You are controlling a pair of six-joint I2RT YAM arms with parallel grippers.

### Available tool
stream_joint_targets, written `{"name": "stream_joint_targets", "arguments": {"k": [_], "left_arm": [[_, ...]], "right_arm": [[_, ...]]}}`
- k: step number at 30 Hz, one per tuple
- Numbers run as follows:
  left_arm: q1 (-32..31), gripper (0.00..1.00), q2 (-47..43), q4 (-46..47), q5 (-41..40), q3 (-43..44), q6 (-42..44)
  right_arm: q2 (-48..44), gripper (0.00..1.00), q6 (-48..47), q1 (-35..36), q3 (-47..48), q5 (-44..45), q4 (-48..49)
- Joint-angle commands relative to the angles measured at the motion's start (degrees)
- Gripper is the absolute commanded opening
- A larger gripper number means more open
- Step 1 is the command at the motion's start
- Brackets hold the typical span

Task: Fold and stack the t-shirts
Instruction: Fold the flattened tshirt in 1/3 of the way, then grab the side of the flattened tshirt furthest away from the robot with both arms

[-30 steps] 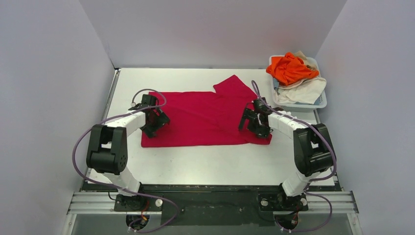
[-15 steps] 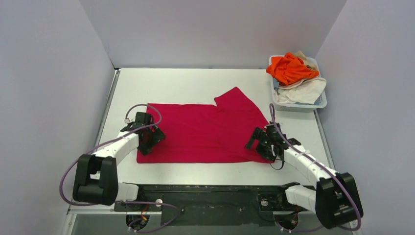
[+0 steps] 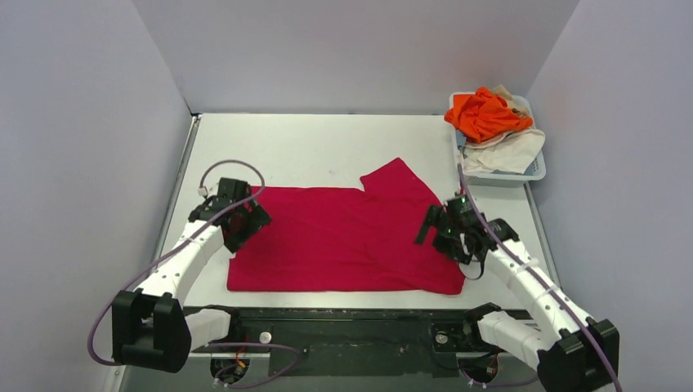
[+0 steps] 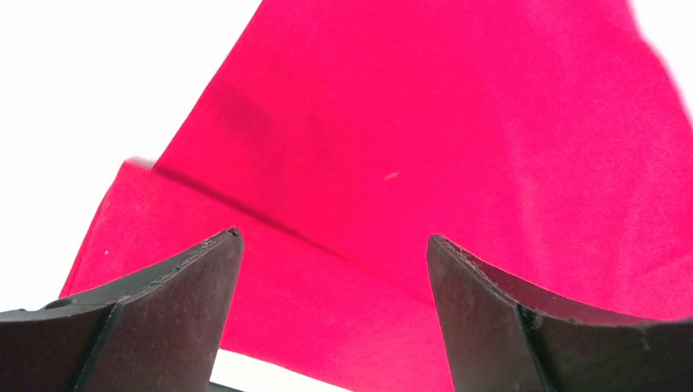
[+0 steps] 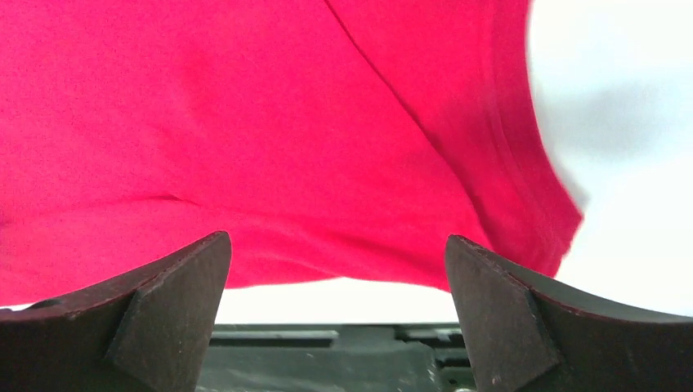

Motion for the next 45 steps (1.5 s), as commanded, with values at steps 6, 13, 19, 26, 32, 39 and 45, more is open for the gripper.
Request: {"name": "stream_joint_targets", "arguments": {"k": [6, 13, 19, 26, 32, 39, 45], "left_arm": [[6.9, 0.94, 21.9, 1.7, -4.1, 28.2, 7.9], [8.1, 0.86, 43.3, -4.1, -8.3, 47.7, 12.3], [11.2, 0.8, 55.2, -3.5, -5.8, 55.0, 12.9], [11.8, 0.76, 59.4, -3.3, -2.5, 56.2, 13.1], [11.9, 0.69, 58.8, -2.7, -0.6, 52.9, 11.9], [11.3, 0.54, 57.0, -1.1, 0.9, 48.7, 11.7], [10.7, 0.48, 57.1, -0.4, 3.1, 47.8, 11.6]], "right_arm": [[36.0, 1.0, -14.3, -1.0, 37.4, 11.8, 3.8], [64.1, 0.98, -20.3, -3.2, 72.0, 13.7, 0.1], [84.0, 0.97, -21.6, -3.8, 93.1, 11.4, -2.4], [91.3, 0.93, -19.9, -4.0, 98.8, 6.0, -1.4], [89.9, 0.82, -18.4, -3.2, 93.5, 2.3, -1.7], [87.5, 0.66, -21.4, -1.0, 90.0, 6.4, -4.7], [88.2, 0.58, -20.5, -0.8, 90.1, 7.7, -5.7]]}}
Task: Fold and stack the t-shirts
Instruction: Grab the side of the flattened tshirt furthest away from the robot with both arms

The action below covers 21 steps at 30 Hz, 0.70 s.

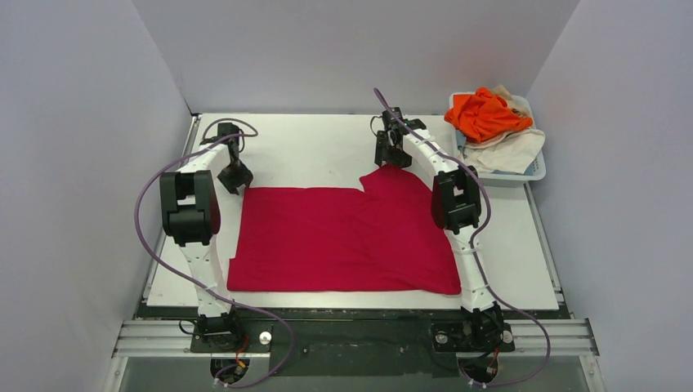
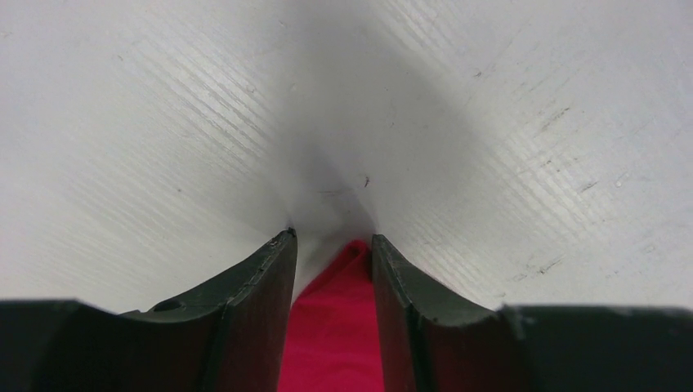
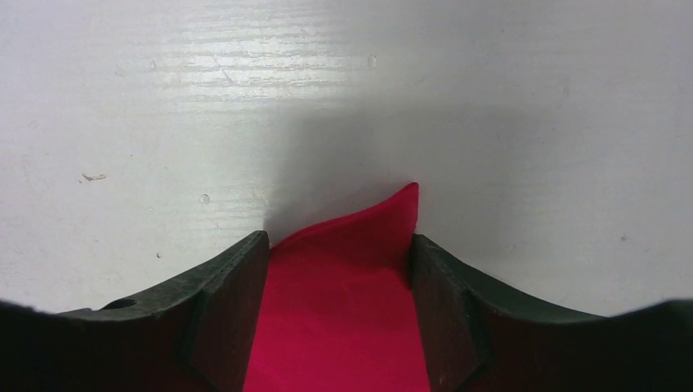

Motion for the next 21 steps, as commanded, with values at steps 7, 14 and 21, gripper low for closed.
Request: {"name": "stream_joint_targets", "arguments": {"k": [7, 14, 21], "left_arm": [[-1.6, 0.48, 2.0, 0.2, 8.4, -0.5, -3.0], [-4.9, 0.48, 2.2, -2.6, 4.0, 0.4, -3.3], [-6.0, 0.01, 2.7, -5.5, -0.5, 1.5, -3.8]], "right_arm": [[-1.5, 0.56, 0.5, 0.7, -1.4, 1.2, -5.5], [-1.4, 0.51, 0.6, 0.8, -1.9, 1.6, -5.7], [-1.8, 0.32, 0.2, 1.1, -1.9, 2.0, -5.9]]}}
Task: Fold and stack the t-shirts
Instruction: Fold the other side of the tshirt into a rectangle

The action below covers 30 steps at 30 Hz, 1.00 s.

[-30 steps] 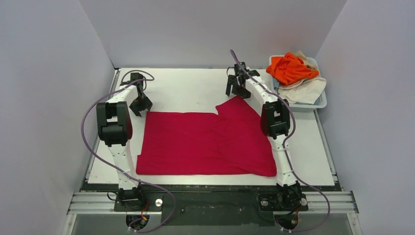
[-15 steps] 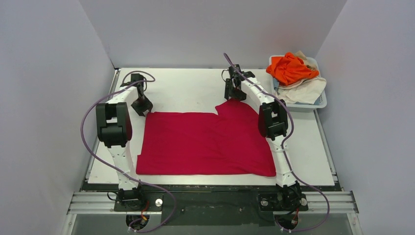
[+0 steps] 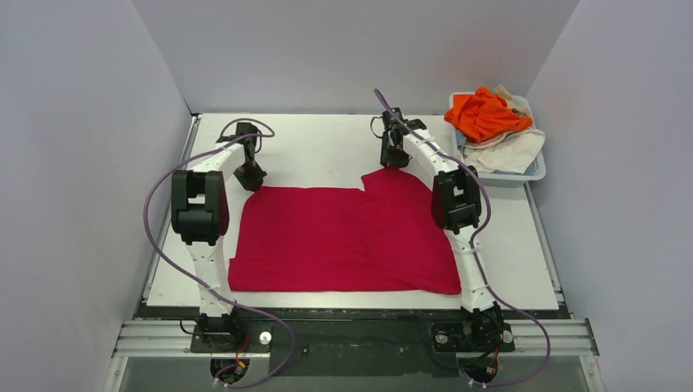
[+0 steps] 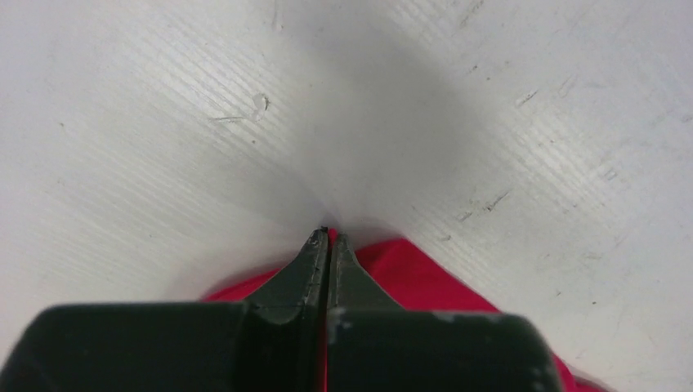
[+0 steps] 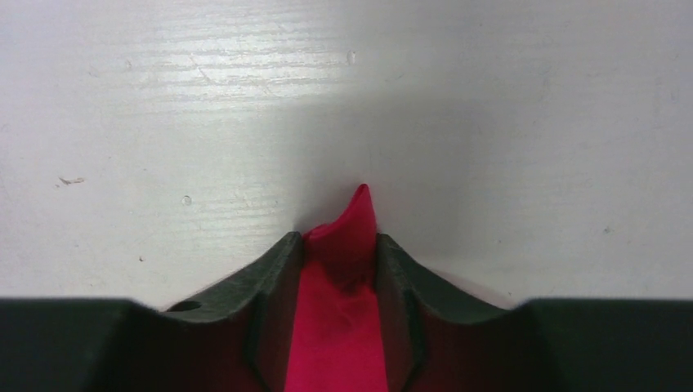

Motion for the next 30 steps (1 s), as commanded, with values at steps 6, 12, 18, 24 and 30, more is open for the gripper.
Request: {"name": "stream_joint_targets", "arguments": {"k": [6, 12, 18, 24, 30], "left_arm": [[-0.8, 0.0, -2.2, -0.9, -1.0, -1.8, 0.2], [-2.2, 0.0, -13.2, 5.2, 0.1, -7.7, 4.3], [-3.3, 0.0, -21.6, 5.6, -1.5, -16.1, 4.5], [-4.1, 0.0, -29.8, 5.6, -4.9, -25.8, 2.2], [-5.3, 0.0, -38.4, 6.2, -6.5, -34.3, -0.9]], "right_arm": [[-4.5, 0.0, -2.2, 1.5, -2.5, 2.5, -5.0], [-14.9, 0.0, -5.2, 3.2, -10.4, 5.3, -2.1], [-30.1, 0.0, -4.4, 4.5, -28.7, 4.0, 4.5], [-43.9, 0.0, -3.0, 6.0, -46.1, 3.3, 7.1], [-56.6, 0.0, -1.0, 8.1, -59.9, 3.9, 9.0]]}}
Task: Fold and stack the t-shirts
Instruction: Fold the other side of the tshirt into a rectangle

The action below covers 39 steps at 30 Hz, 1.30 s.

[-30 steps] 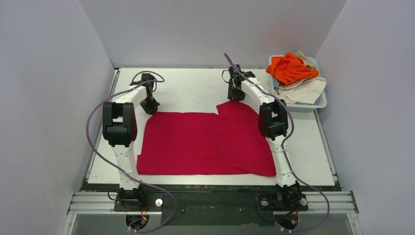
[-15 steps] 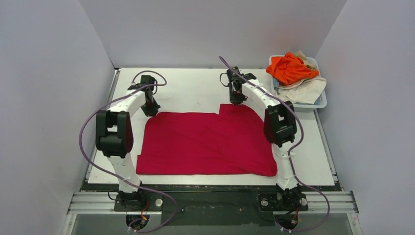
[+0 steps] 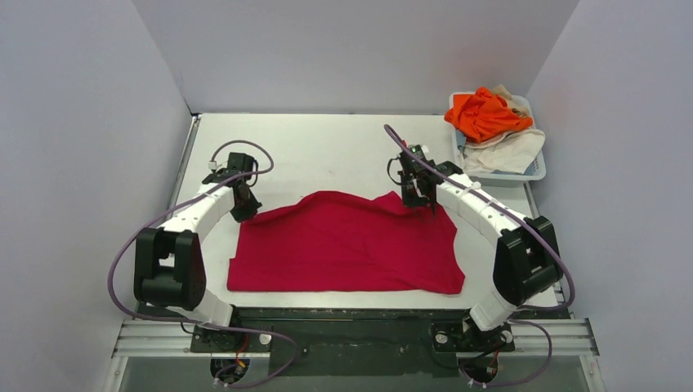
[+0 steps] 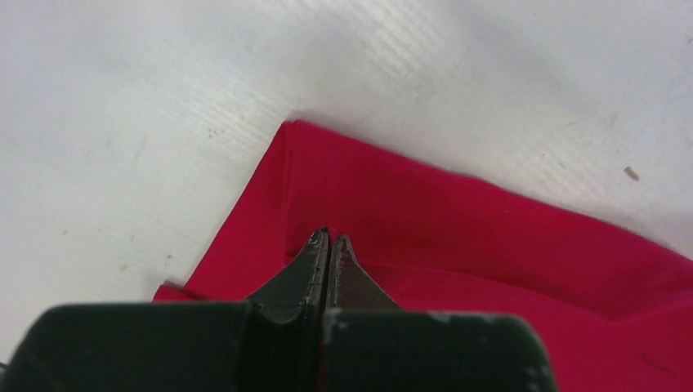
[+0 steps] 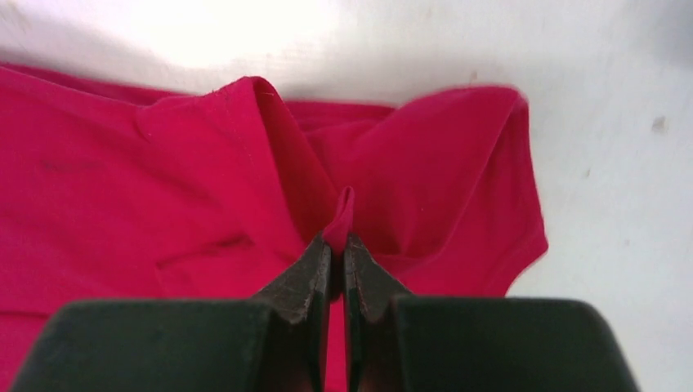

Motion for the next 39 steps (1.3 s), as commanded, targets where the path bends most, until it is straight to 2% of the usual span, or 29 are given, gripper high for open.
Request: {"name": "stream_joint_targets", "arguments": {"k": [1, 5, 10, 17, 22, 24, 25, 27, 28, 29, 30, 32, 33, 34, 35, 36, 38, 39], "left_arm": [[-1.9, 0.0, -6.9, 1.3, -3.7, -3.8, -3.9], [-2.1, 0.0, -10.8, 0.4, -8.1, -8.6, -6.3], [-1.6, 0.0, -12.7, -2.4, -13.0, -9.7, -9.3], [-1.4, 0.0, -16.6, -1.4, -12.8, -12.1, -10.4], [-1.4, 0.0, -17.1, -1.7, -13.0, -13.8, -11.1], [-1.3, 0.0, -16.7, -2.1, -13.3, -14.2, -12.0], [-1.3, 0.0, -16.2, -3.2, -13.8, -14.2, -12.5], [-1.4, 0.17, -15.3, -5.3, -15.2, -14.1, -13.8], [-1.4, 0.35, -15.2, -6.2, -15.9, -13.8, -15.1], [-1.4, 0.45, -15.1, -8.4, -17.4, -13.6, -15.9], [-1.4, 0.65, -15.3, -9.4, -18.2, -13.2, -17.6], [-1.5, 0.79, -16.6, -13.5, -19.9, -12.2, -19.7], [-1.5, 0.8, -18.0, -14.4, -20.5, -11.2, -20.7], [-1.5, 0.82, -18.8, -15.9, -21.0, -10.7, -21.1], [-1.5, 0.82, -20.6, -16.4, -21.0, -10.2, -21.5], [-1.5, 0.84, -22.2, -16.5, -20.4, -9.3, -21.3], [-1.7, 0.85, -24.4, -12.7, -15.7, -8.5, -17.9], [-1.8, 0.85, -24.9, -10.9, -13.6, -8.6, -14.3]], "right_arm": [[-8.1, 0.0, 1.9, 1.6, -7.4, 0.8, 0.7], [-12.9, 0.0, 2.3, 2.2, -12.5, 0.3, 0.8], [-17.8, 0.0, 2.8, 3.6, -18.5, 0.3, 0.7], [-23.1, 0.0, 3.7, 4.6, -22.8, 0.9, 0.0], [-23.2, 0.0, 4.1, 4.9, -24.2, 1.4, -0.1], [-22.8, 0.02, 4.8, 5.3, -25.4, 1.4, -0.1], [-22.7, 0.07, 5.5, 5.7, -26.5, 1.4, -0.1], [-22.8, 0.14, 7.0, 6.6, -28.8, 0.6, 0.0], [-23.1, 0.17, 7.7, 7.0, -29.7, -0.1, -0.2], [-23.9, 0.23, 9.6, 8.1, -31.7, -0.5, -0.5], [-24.6, 0.33, 10.8, 8.7, -32.8, -1.5, -1.2], [-27.8, 0.43, 14.3, 11.2, -35.9, -2.6, -3.9], [-31.4, 0.47, 16.4, 13.6, -37.5, -2.8, -4.9], [-33.5, 0.61, 17.3, 14.8, -38.1, -2.6, -7.0], [-38.2, 0.65, 19.0, 16.7, -38.9, -2.4, -7.9], [-42.8, 0.77, 19.7, 17.1, -39.0, -2.3, -9.1], [-48.4, 0.9, 21.1, 17.4, -38.9, -0.4, -8.9], [-49.6, 0.91, 21.9, 17.2, -38.3, 0.8, -8.4]]}}
